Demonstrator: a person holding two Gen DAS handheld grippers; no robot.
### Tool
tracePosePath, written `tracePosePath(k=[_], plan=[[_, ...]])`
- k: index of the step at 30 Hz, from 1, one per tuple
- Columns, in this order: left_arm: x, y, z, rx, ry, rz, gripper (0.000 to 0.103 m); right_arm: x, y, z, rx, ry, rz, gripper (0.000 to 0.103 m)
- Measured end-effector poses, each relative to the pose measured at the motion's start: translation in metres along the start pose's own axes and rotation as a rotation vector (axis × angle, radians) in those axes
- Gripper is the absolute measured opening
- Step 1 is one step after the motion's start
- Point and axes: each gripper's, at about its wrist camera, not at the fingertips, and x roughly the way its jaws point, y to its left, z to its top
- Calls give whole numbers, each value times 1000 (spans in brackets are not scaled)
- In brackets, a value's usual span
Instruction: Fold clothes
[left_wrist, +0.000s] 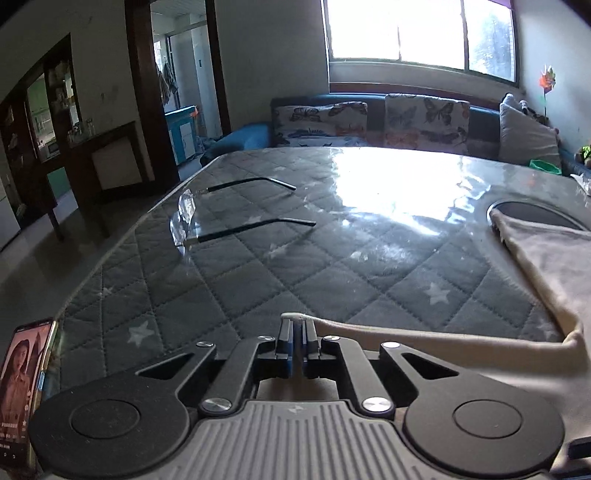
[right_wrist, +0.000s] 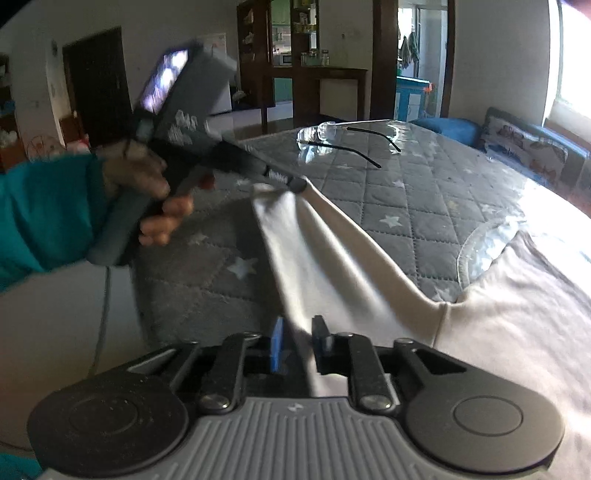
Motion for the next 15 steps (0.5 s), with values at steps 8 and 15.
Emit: tracePosePath(k=[8, 15], plan=[[0, 0, 0, 6, 1, 15, 25, -75, -65, -22, 167, 8, -120, 18], [-15, 0, 7, -8, -30, 28, 38, -132, -85, -67, 202, 93, -246, 19]])
